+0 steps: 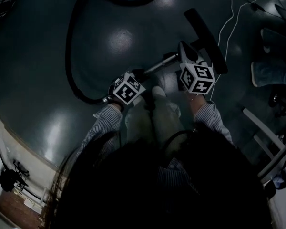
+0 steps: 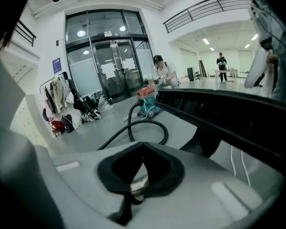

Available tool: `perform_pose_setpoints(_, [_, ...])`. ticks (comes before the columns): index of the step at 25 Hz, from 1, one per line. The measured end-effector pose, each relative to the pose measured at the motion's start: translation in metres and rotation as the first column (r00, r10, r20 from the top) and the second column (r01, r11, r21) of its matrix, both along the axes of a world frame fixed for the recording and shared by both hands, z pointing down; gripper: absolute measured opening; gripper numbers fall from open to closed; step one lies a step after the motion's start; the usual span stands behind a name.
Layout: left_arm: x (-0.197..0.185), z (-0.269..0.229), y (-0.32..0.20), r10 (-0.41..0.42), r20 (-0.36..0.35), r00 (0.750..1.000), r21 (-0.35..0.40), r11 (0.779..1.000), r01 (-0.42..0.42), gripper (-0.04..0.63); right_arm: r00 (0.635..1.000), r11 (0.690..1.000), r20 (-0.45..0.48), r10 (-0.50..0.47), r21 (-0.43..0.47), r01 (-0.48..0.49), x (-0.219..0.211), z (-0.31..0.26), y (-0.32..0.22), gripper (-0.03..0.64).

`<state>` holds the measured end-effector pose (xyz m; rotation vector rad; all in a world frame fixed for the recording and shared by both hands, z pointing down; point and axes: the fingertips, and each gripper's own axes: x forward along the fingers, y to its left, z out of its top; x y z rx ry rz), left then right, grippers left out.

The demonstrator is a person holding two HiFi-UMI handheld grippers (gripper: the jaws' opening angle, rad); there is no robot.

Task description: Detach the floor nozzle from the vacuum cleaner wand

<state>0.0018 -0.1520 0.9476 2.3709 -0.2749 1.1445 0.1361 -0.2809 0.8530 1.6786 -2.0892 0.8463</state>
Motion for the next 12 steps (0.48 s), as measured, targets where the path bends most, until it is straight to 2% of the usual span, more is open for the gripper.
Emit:
perform_pose_setpoints(4, [0.014, -0.123, -0.004, -0.076, -0.09, 0.993, 0.016, 0.997, 0.078, 0.181, 0.999, 0.989, 0.007, 0.045, 0.141, -0.045, 0.017, -0.121, -0.006, 0.002])
perform_pose_setpoints(8, [0.023, -0.248, 0.009, -0.123, -0.172, 0.977, 0.039, 0.991, 0.131, 0.181, 0.992, 0.965, 0.088, 0.088, 0.238, -0.107, 0.033, -0.25, 0.006, 0.002])
perform_pose_setpoints(12, [0.038, -0.348, 0.02, -0.154, -0.236, 0.959, 0.036, 0.985, 0.167, 0.181, 0.987, 0.927, 0.149, 0.059, 0.358, -0.11, 0.043, -0.366, 0.017, 0.002])
